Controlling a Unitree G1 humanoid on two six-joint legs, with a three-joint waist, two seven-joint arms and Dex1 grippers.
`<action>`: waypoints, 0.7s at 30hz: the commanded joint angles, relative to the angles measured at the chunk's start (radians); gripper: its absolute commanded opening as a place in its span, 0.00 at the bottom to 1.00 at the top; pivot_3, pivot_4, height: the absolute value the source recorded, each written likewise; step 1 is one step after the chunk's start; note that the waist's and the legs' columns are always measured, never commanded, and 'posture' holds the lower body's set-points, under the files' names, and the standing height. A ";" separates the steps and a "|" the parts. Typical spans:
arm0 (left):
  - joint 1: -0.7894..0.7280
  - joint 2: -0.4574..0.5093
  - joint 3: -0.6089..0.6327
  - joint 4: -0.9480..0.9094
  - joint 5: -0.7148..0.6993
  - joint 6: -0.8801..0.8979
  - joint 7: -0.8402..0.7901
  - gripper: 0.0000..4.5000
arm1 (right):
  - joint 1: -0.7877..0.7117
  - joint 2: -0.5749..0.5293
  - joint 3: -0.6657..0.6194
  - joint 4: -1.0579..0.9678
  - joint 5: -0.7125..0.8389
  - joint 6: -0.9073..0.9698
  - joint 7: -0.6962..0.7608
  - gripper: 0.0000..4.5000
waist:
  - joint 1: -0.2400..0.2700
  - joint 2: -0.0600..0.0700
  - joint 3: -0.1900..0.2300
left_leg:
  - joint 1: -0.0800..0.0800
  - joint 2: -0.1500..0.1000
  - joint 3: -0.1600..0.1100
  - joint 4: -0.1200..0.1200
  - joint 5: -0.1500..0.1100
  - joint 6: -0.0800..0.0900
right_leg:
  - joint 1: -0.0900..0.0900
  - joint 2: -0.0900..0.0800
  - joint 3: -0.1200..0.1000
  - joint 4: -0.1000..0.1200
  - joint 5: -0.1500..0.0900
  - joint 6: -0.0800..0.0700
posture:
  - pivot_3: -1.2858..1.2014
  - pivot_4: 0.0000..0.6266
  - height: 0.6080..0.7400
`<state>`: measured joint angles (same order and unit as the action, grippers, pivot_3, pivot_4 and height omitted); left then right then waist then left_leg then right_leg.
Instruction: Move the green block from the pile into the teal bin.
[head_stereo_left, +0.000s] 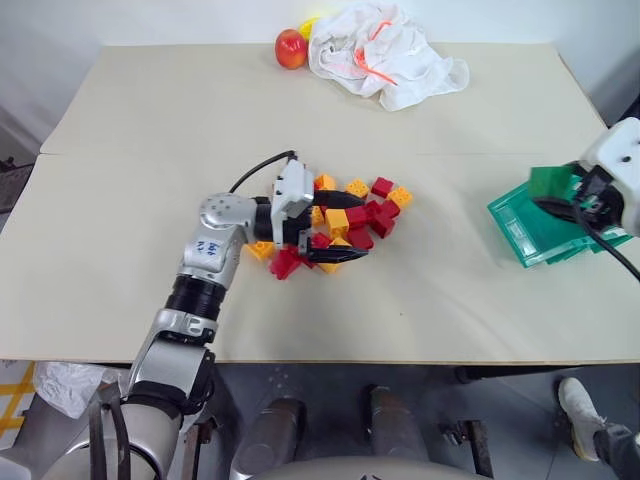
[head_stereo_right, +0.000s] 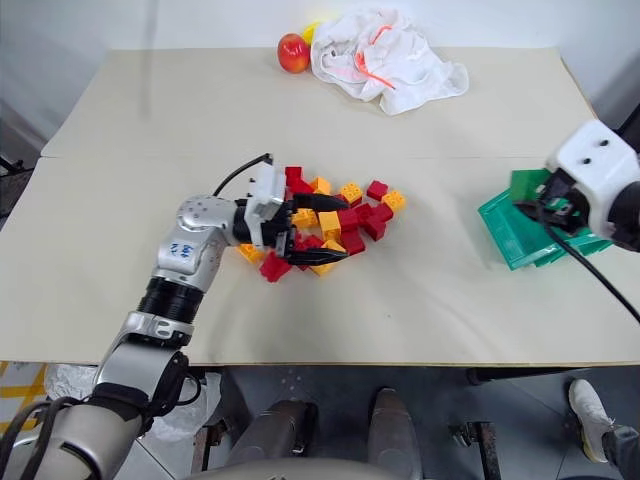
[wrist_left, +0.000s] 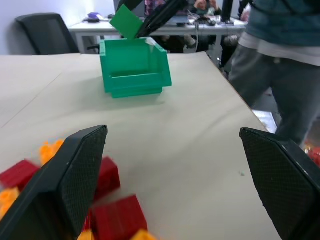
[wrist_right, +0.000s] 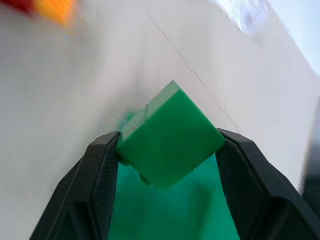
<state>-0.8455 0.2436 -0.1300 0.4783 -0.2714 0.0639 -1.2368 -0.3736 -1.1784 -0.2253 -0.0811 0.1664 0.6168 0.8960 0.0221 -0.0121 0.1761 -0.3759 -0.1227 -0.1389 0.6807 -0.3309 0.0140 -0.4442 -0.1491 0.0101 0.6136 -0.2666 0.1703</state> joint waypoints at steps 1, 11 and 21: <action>-0.046 -0.018 0.000 0.053 0.011 -0.053 0.001 1.00 | -0.029 -0.009 0.029 0.095 -0.049 -0.075 -0.018 0.85 | -0.002 0.000 0.000 | 0.000 0.000 0.001 0.000 0.000 0.000 | 0.000 0.000 0.000 0.000 0.000 0.000 | 0.52 0.24 1.00; -0.055 0.032 0.062 0.103 -0.007 -0.079 0.023 1.00 | -0.141 0.063 0.071 0.063 -0.001 -0.078 0.007 0.99 | -0.004 0.002 0.000 | 0.001 0.001 0.002 -0.001 0.000 0.000 | -0.001 0.000 0.000 -0.001 0.001 0.000 | 0.52 0.24 1.00; 0.151 0.322 0.218 0.025 -0.063 0.006 -0.022 1.00 | 0.094 0.270 0.014 -0.089 0.238 -0.330 0.245 0.99 | -0.006 0.003 0.000 | 0.001 0.003 0.000 -0.002 0.000 0.000 | -0.001 0.001 -0.001 0.002 0.001 0.000 | 0.52 0.24 1.00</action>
<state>-0.7103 0.5467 0.0539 0.5285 -0.3090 0.0796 -1.2442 -0.2804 -0.9064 -0.1782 -0.1701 0.3795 0.3680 1.0994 0.0161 -0.0095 0.1765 -0.3753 -0.1207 -0.1385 0.6786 -0.3314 0.0142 -0.4448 -0.1484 0.0092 0.6162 -0.2658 0.1703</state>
